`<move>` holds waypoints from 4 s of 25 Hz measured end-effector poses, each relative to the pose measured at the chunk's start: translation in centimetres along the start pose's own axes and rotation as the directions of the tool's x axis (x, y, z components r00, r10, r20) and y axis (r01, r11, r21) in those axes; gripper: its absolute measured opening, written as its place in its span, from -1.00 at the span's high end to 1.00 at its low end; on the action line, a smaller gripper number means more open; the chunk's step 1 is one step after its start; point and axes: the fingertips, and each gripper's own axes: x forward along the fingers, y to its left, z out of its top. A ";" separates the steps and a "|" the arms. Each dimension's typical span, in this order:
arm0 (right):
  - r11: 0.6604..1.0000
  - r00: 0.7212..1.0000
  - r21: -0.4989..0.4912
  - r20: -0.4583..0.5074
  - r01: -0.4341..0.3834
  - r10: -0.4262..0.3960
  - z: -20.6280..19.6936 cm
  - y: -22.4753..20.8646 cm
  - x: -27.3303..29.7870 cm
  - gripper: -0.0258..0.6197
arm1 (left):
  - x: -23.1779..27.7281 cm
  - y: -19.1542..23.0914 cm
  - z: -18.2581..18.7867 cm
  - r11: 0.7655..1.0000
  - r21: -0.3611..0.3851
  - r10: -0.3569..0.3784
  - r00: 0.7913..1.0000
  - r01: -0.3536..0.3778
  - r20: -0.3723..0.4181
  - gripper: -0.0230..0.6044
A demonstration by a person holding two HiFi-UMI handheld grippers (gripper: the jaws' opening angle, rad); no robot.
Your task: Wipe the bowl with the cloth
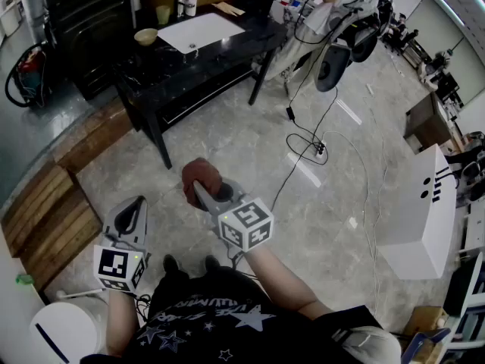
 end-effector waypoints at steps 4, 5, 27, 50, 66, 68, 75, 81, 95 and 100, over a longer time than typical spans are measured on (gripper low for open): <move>1.000 1.000 -0.002 0.011 0.007 -0.007 -0.1 -1.2 -2.1 0.75 | 1.2 -2.6 -0.1 0.998 -0.052 -0.022 1.000 0.023 0.009 0.90; 1.000 1.000 -0.001 0.012 0.003 -0.003 -0.1 -1.4 -2.6 0.75 | 1.2 -3.1 -0.1 0.998 -0.059 -0.021 1.000 0.021 0.006 0.90; 0.995 0.995 0.015 -0.010 -0.096 0.096 -2.8 -2.0 -4.9 0.75 | 0.1 -4.2 -3.4 0.947 -0.317 0.047 0.999 -0.047 -0.007 0.90; 0.993 0.985 0.033 -0.135 0.115 -0.110 1.4 -10.3 20.2 0.75 | 19.0 20.5 -2.2 0.869 -0.448 -0.203 0.977 0.210 0.064 0.90; 0.974 0.962 0.040 -0.175 0.221 -0.211 3.5 -12.8 29.6 0.75 | 24.4 30.9 -3.8 0.800 -0.533 -0.300 0.953 0.274 0.039 0.90; 0.970 0.961 0.056 -0.162 0.236 -0.225 4.1 -14.1 30.2 0.75 | 25.6 31.6 -4.0 0.799 -0.539 -0.296 0.955 0.266 0.032 0.90; 0.973 0.969 0.043 -0.101 0.229 -0.224 7.7 -20.6 33.6 0.75 | 30.1 32.7 -2.7 0.832 -0.502 -0.267 0.964 0.235 0.008 0.90; 0.992 0.991 0.031 -0.058 0.126 -0.124 12.1 -26.5 38.6 0.75 | 34.8 36.1 -0.3 0.849 -0.509 -0.160 0.987 0.144 0.012 0.90; 1.000 0.999 0.021 -0.042 -0.011 0.012 18.0 -38.2 44.0 0.75 | 45.3 38.8 3.9 0.868 -0.496 0.015 0.999 -0.038 -0.049 0.90; 0.999 0.997 0.009 -0.067 -0.048 0.049 17.9 -40.3 45.2 0.75 | 47.4 39.0 4.0 0.845 -0.528 0.049 0.995 -0.090 -0.091 0.90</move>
